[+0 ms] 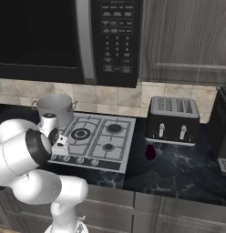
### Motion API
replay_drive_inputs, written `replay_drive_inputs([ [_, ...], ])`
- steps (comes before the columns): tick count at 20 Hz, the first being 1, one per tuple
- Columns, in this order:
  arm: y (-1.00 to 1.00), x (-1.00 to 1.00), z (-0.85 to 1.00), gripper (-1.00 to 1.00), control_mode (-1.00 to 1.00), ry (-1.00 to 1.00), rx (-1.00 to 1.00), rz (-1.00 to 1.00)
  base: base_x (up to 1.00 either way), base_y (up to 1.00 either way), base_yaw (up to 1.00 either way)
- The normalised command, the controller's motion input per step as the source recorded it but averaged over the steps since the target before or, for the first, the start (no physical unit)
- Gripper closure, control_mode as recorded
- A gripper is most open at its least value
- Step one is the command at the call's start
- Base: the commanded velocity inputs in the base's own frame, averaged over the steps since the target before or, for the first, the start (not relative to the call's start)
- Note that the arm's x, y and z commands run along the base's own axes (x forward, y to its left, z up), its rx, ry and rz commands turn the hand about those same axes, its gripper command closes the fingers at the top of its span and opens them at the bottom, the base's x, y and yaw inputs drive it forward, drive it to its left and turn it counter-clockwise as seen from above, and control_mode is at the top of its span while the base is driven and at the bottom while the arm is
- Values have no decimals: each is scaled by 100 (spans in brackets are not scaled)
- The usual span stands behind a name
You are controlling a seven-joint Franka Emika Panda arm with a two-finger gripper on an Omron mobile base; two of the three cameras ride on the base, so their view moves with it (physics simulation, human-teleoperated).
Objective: Turn on the burner for the pot on the stove. Wait thirty seconds for the pot to heat up. Then add the eggplant to the pot.
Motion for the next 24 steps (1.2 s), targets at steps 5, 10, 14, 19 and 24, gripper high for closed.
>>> replay_drive_inputs([
  [5, 0, 19, -13, -100, -100, 0, 0, 0, 0, 0, 0],
  [10, 0, 9, -19, -100, -100, 0, 0, 0, 0, 0, 0],
  [14, -3, 11, -27, -100, -100, 0, 0, 0, 0, 0, 0],
  [19, -1, 6, -37, 100, -100, 0, 0, 0, 0, 0, 0],
  [24, -10, 0, -35, 100, -100, 0, 0, 0, 0, 0, 0],
])
